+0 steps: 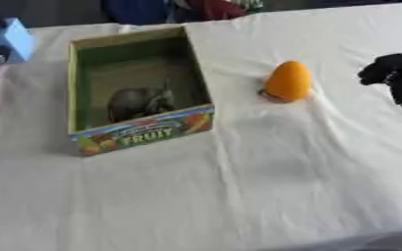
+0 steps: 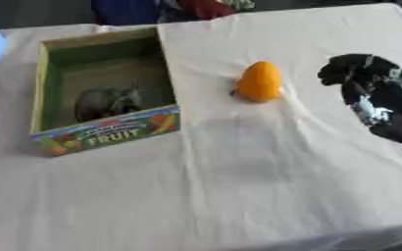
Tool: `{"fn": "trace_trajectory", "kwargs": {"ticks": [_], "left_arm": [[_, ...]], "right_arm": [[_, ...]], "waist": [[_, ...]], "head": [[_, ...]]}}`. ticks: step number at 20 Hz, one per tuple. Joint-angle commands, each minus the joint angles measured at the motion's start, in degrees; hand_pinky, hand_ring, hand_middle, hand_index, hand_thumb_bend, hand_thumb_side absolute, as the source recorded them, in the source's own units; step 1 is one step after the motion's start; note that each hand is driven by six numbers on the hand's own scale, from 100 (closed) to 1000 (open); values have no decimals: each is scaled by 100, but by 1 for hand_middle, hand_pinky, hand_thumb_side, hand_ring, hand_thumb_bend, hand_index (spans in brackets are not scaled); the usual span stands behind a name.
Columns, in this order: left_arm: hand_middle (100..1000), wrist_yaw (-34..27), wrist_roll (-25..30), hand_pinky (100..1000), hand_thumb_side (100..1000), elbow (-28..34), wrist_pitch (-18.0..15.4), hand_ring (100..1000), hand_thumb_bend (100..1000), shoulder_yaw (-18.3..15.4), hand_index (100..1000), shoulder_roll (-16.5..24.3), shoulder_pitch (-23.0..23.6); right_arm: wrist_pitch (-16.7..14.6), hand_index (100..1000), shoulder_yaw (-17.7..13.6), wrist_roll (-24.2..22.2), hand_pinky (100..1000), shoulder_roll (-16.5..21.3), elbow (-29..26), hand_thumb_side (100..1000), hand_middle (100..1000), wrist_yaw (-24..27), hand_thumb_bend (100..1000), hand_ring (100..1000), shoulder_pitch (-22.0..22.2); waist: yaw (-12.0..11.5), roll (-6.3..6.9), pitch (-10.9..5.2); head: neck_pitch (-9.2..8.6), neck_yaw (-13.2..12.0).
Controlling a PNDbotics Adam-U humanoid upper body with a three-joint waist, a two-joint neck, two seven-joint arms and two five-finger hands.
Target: Pick up objects on the table and place them in the box.
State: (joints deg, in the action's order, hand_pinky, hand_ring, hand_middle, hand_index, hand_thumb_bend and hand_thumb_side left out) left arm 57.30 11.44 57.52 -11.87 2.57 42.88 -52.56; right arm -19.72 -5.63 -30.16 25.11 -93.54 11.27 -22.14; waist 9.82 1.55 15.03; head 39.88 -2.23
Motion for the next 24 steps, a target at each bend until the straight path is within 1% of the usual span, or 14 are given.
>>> {"fn": "trace_trajectory", "kwargs": {"ticks": [1, 5, 10, 14, 19, 22, 24], "left_arm": [[442, -322, 110, 518, 102, 582, -164, 438, 159, 170, 579, 162, -176], [443, -614, 332, 521, 108, 1124, -330, 440, 155, 453, 582, -70, -287], [449, -694, 607, 523, 111, 1402, -511, 444, 163, 805, 585, -519, -470], [450, -644, 743, 523, 120, 1298, -636, 445, 161, 979, 585, -877, -542], [465, -409, 841, 531, 147, 994, -773, 455, 176, 1121, 599, -1162, -489], [487, -322, 861, 547, 171, 822, -846, 474, 204, 1165, 619, -1251, -427], [533, -314, 899, 570, 205, 757, -903, 509, 249, 1197, 663, -1277, -376]], "right_arm": [[1, 825, -41, -31, 770, 123, -27, 452, 717, 84, 100, 777, -47], [9, 825, -34, -45, 771, 127, -15, 449, 717, 127, 100, 777, -32], [12, 826, -14, -67, 771, 109, -10, 447, 718, 175, 100, 778, -37], [15, 826, 4, -92, 771, 90, -7, 446, 718, 202, 100, 778, -48], [13, 826, 14, -116, 771, 76, -3, 447, 717, 211, 100, 778, -51], [14, 826, 18, -134, 771, 71, 1, 448, 717, 203, 100, 778, -43], [11, 826, 13, -138, 771, 76, 1, 453, 717, 202, 100, 778, -44]], "waist": [[1, -5, -175], [6, -25, -270], [40, -54, -344], [79, -73, -362], [134, -78, -350], [137, -77, -337], [128, -76, -328]], "head": [[-18, 23], [-24, 22], [-19, -8], [-41, -30], [-46, -41], [-35, -38], [-33, -35]]}}
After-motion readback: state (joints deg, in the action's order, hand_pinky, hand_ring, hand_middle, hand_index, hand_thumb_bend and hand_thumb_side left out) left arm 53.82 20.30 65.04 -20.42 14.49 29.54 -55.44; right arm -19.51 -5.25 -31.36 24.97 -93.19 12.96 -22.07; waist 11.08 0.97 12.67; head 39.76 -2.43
